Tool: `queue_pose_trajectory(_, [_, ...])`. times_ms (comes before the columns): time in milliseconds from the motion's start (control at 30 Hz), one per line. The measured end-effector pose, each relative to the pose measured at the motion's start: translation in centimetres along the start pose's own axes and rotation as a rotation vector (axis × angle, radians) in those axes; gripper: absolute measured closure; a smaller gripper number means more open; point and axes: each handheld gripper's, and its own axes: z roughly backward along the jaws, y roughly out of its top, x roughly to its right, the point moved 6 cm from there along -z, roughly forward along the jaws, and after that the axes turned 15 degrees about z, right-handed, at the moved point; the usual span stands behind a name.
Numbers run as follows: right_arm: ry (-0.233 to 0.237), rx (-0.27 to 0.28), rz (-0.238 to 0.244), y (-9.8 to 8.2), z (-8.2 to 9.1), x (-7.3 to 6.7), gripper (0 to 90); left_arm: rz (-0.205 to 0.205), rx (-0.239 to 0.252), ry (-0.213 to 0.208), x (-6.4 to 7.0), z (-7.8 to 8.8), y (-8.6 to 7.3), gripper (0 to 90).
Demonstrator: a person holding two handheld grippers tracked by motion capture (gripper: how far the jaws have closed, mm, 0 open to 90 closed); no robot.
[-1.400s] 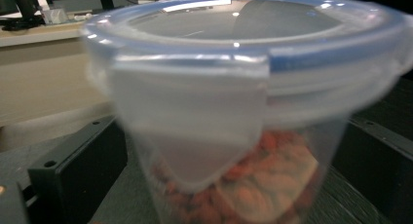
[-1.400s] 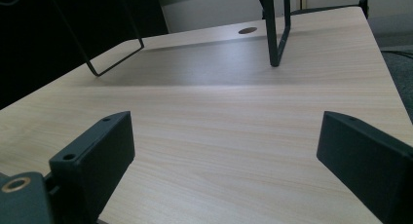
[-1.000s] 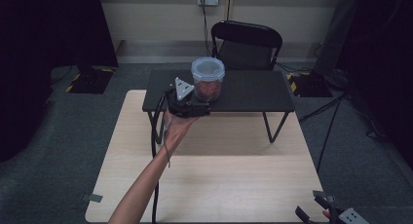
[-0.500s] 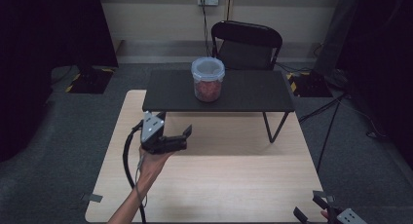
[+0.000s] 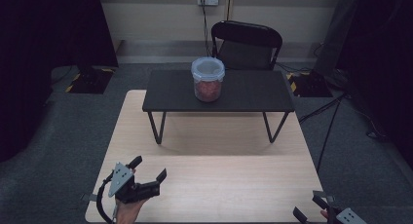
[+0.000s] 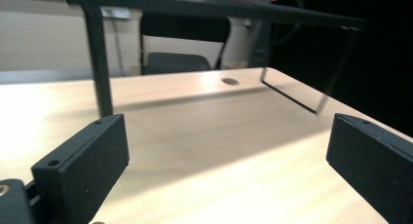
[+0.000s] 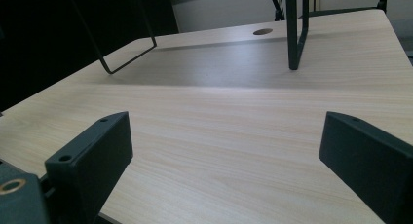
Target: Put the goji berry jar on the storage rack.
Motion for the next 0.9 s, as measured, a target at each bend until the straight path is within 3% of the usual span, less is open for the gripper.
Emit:
queue_pose_trajectory(133, [0.000,0.001,-0.001,0.0,0.0,0.0,4.3,0.039,0.006,0.019,-1.0,1.3,-2.5,1.6])
queue_pose_trajectory(233, [0.003,-0.002,0.000,0.0,-0.1,0.0,4.4,0.002,-0.022,0.054,-1.1,1.5,-2.8,1.7])
queue_pose_trajectory(900, [0.007,-0.003,0.006,0.0,-0.2,-0.1,4.3,0.019,-0.032,0.094,-2.4,1.8,-4.2,2.3])
